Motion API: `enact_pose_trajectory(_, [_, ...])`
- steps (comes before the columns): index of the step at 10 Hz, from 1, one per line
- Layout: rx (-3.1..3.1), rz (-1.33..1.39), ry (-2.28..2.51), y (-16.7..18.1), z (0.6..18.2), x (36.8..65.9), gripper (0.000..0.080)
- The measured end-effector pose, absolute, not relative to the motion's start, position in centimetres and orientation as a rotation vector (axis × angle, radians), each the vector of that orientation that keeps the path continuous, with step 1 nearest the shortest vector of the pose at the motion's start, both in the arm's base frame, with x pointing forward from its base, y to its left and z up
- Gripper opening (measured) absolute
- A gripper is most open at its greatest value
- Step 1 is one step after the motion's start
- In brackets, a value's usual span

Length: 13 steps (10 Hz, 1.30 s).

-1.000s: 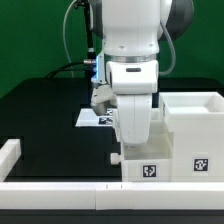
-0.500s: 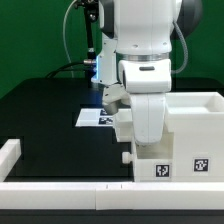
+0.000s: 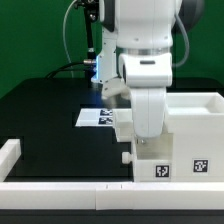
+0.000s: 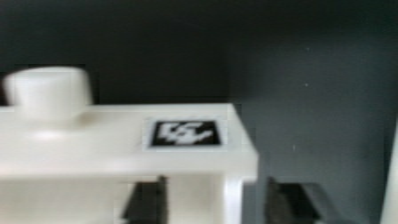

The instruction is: Assemble drawer

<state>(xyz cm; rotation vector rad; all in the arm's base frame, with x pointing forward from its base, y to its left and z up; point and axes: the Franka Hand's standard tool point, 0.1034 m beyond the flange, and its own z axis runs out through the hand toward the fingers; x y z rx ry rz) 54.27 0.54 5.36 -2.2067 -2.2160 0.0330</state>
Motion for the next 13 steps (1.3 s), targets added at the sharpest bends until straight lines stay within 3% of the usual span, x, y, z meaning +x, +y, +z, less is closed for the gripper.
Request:
enact_pose_trajectory(1, [-2.206, 0.043, -2.210, -1.0, 6.7, 55.1, 0.0416])
enact_pose_trajectory(2, [-2.219, 0.048, -2.204, -2.4, 7.5, 55.8, 0.0582])
enact_pose_trajectory(3, [-2.188, 0.047, -2.226, -4.1, 7.1, 55.8, 0.0628])
enact_pose_trajectory(5, [-2.121, -0.061, -2.142, -6.9, 3.9, 55.2, 0.0646])
enact_pose_trajectory(6, [-2.129, -0.097, -2.067, -6.9, 2.2, 54.9, 0.0646])
enact_pose_trajectory(8, [-2.130, -0.150, -1.982, -5.4, 1.0, 54.9, 0.0649])
enact_pose_trajectory(11, [-2.193, -0.153, -1.920, -0.5, 2.5, 55.7, 0.0649])
enact_pose_trajectory(13, [-2.222, -0.149, -1.894, 0.1, 2.4, 55.7, 0.0649])
